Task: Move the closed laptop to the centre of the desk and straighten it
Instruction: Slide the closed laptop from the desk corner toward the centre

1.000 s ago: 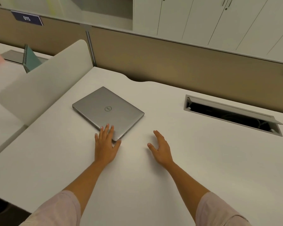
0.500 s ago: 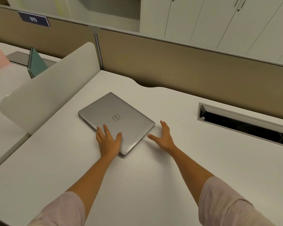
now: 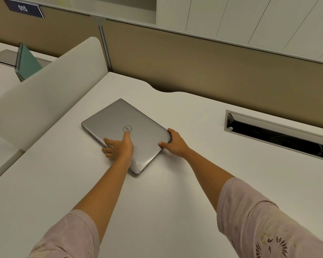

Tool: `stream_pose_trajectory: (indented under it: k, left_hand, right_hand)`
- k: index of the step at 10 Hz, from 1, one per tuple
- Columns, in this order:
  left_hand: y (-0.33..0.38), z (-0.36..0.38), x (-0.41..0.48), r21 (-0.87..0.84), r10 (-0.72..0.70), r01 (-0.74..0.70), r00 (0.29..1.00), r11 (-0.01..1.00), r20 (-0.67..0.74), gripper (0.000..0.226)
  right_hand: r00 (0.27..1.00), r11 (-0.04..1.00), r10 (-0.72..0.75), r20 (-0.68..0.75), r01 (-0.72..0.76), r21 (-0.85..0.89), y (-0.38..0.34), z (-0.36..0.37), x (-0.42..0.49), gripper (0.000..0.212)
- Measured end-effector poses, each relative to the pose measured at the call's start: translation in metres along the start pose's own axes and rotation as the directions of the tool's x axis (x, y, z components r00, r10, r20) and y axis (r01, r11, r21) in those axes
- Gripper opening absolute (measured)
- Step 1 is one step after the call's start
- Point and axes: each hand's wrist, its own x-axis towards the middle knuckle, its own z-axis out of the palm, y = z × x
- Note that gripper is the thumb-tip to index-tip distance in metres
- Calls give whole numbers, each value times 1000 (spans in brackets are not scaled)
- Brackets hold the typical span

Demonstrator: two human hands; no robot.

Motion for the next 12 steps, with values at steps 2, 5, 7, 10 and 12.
stream_pose_trajectory:
  k: [2, 5, 7, 10, 12]
  left_hand:
    - [24, -10, 7, -314, -95, 107, 994, 943, 53, 114]
    - [19, -19, 0, -568, -189, 244, 970, 786, 155, 93]
    - [5, -23, -31, -304, -262, 316, 943, 899, 206, 100]
    - [-30, -23, -77, -201, -184, 266, 918, 943, 352, 78]
    - [-54, -20, -113, -138, -173, 250, 893, 958, 415, 72]
  right_hand:
    - [999, 993, 26, 38, -21, -114, -13, -12, 3, 63]
    - [992, 992, 84, -92, -92, -82, 1, -18, -24, 42]
    - [967, 983, 163, -194, -176, -51, 20, -17, -58, 54]
    - [937, 957, 262, -229, -283, -64, 63, -34, -123, 52]
    - [899, 932, 351, -260, -363, 4, 89, -50, -165, 51]
